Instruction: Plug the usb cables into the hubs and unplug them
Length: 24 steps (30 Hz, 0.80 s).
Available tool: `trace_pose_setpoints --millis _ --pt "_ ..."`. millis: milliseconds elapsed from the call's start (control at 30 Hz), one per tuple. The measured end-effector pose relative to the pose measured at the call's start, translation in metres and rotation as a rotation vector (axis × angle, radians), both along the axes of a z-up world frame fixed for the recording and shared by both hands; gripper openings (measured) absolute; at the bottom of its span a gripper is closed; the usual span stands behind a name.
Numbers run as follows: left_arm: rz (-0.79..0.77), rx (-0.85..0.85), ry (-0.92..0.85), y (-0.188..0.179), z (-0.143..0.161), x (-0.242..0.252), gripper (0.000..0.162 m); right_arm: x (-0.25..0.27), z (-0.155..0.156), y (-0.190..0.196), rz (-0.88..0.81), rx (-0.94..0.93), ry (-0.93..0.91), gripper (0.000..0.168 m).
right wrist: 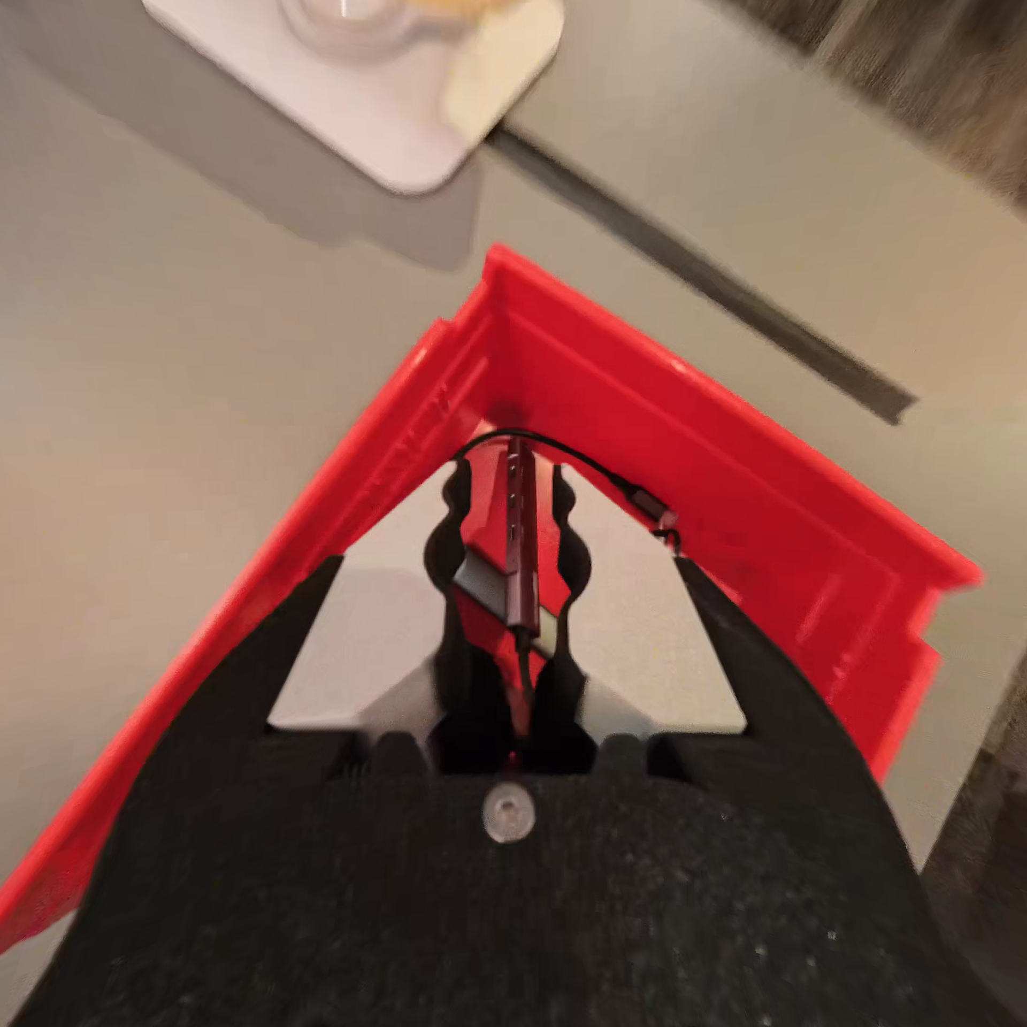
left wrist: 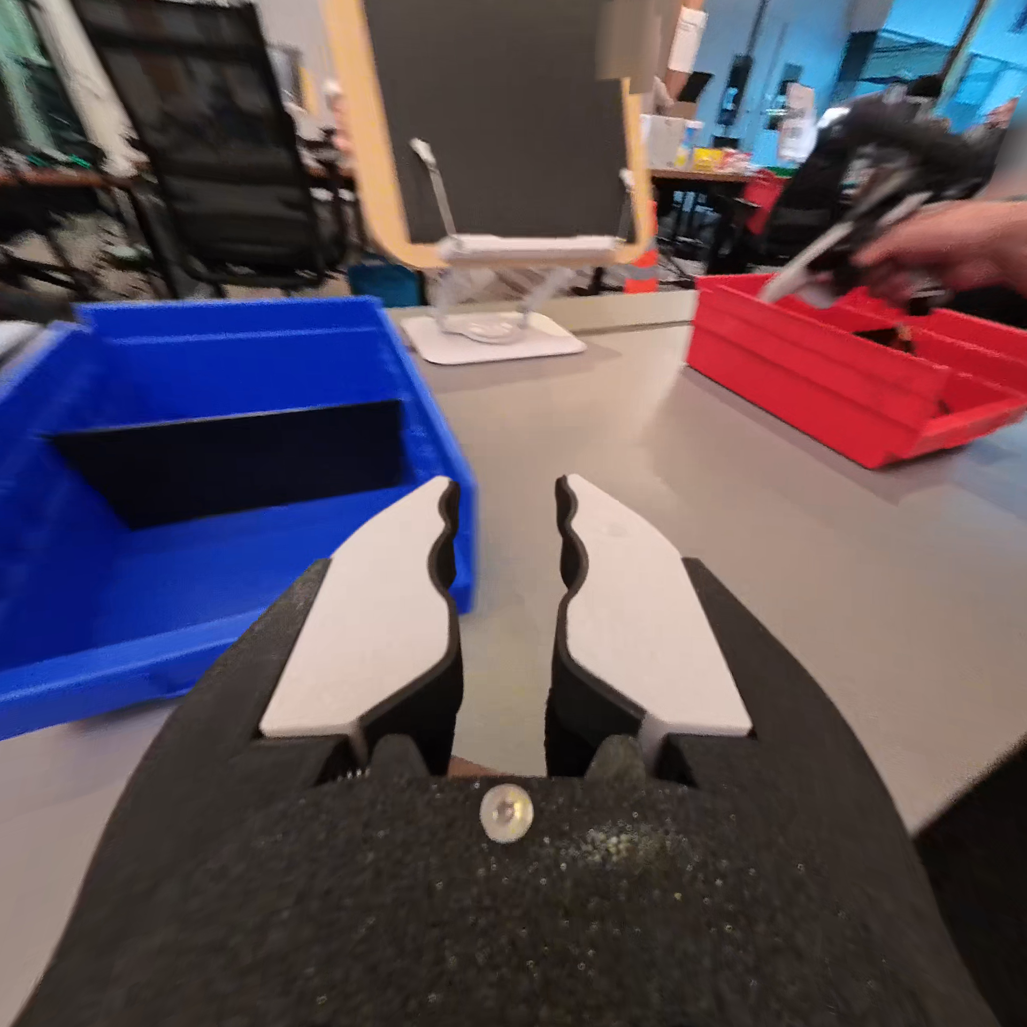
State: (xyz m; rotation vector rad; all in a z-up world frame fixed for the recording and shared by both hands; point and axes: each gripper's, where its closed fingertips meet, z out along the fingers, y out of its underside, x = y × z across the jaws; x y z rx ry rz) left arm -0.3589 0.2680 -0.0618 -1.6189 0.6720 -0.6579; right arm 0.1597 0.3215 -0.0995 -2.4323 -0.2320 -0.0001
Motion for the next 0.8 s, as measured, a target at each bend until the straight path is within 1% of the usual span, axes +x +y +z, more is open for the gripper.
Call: trace_pose_setpoints --millis 67,100,133,167,200,233,300,367,433,500,533,633,700,800 --pt "0.085 0.02 0.01 0.02 0.002 -0.029 0.033 -0.007 0.043 -0.022 -0.053 0.19 0.027 0.03" --pt "0.121 0.009 0.0 0.027 0.001 -0.044 0.033 -0.018 0.062 -0.038 -0.065 0.293 0.077 0.03" --pt "0.162 -0.021 -0.021 0.033 -0.001 -0.059 0.033 -0.035 0.077 -0.058 -0.059 0.381 0.137 0.03" --pt "0.202 -0.062 -0.057 0.035 -0.004 -0.073 0.033 -0.052 0.084 -0.08 -0.055 0.453 0.181 0.03" --pt "0.237 -0.102 -0.096 0.036 -0.007 -0.085 0.032 -0.065 0.084 -0.102 -0.073 0.519 0.206 0.028" --pt "0.272 -0.14 -0.125 0.037 -0.01 -0.095 0.032 -0.078 0.076 -0.122 -0.092 0.569 0.222 0.026" --pt "0.283 -0.164 -0.137 0.04 -0.012 -0.105 0.032 -0.098 0.048 -0.16 -0.15 0.619 0.225 0.024" --pt "0.269 -0.139 -0.066 0.046 -0.02 -0.106 0.032 -0.104 0.029 -0.19 -0.242 0.702 0.204 0.021" --pt "0.263 -0.149 0.033 0.051 -0.033 -0.105 0.032 -0.106 0.028 -0.211 -0.293 0.758 0.184 0.016" --pt "0.233 -0.162 0.074 0.052 -0.04 -0.099 0.032 -0.098 0.036 -0.222 -0.323 0.778 0.132 0.016" --pt "0.222 -0.164 0.077 0.051 -0.041 -0.095 0.032 -0.091 0.035 -0.225 -0.336 0.786 0.107 0.016" --pt "0.195 -0.187 0.077 0.048 -0.044 -0.086 0.033 -0.072 0.015 -0.227 -0.379 0.731 0.051 0.018" --pt "0.187 -0.19 0.084 0.047 -0.045 -0.082 0.032 -0.064 0.008 -0.227 -0.395 0.717 0.027 0.017" --pt "0.18 -0.191 0.147 0.049 -0.051 -0.078 0.033 -0.061 0.002 -0.227 -0.402 0.692 0.024 0.018"
